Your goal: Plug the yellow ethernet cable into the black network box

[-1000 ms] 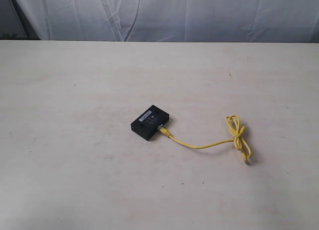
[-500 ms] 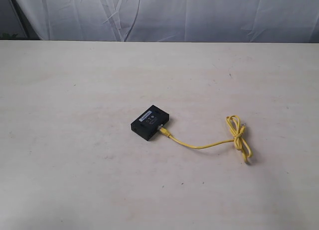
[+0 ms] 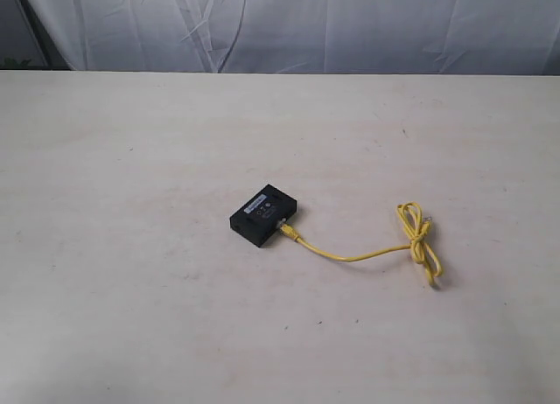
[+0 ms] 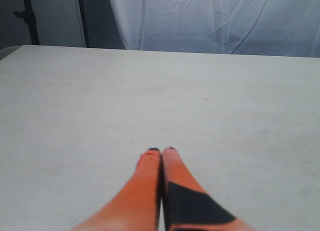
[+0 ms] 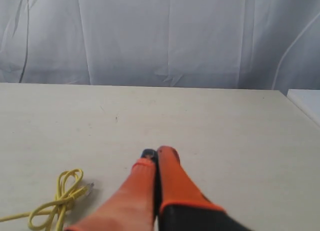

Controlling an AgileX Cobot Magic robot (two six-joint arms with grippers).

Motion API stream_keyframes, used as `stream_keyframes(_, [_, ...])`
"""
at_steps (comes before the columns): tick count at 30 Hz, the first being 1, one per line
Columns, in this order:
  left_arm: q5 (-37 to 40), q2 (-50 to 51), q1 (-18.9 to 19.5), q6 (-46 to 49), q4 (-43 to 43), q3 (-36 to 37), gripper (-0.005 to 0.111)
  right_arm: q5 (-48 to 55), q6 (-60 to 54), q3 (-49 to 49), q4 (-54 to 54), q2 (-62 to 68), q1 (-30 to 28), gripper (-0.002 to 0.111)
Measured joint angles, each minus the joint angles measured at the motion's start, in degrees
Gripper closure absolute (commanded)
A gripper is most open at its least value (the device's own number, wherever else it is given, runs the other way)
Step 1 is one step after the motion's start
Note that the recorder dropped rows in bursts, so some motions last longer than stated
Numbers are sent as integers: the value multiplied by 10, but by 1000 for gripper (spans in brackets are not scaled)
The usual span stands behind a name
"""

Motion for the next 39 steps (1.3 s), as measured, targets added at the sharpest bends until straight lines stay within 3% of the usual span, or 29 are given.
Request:
stream_keyframes(7, [0, 0, 0, 0, 0, 0, 107, 43, 1, 2, 0, 0, 0, 109])
stream_keyframes(39, [0, 0, 0, 0, 14, 0, 107, 46, 2, 2, 0, 0, 0, 109])
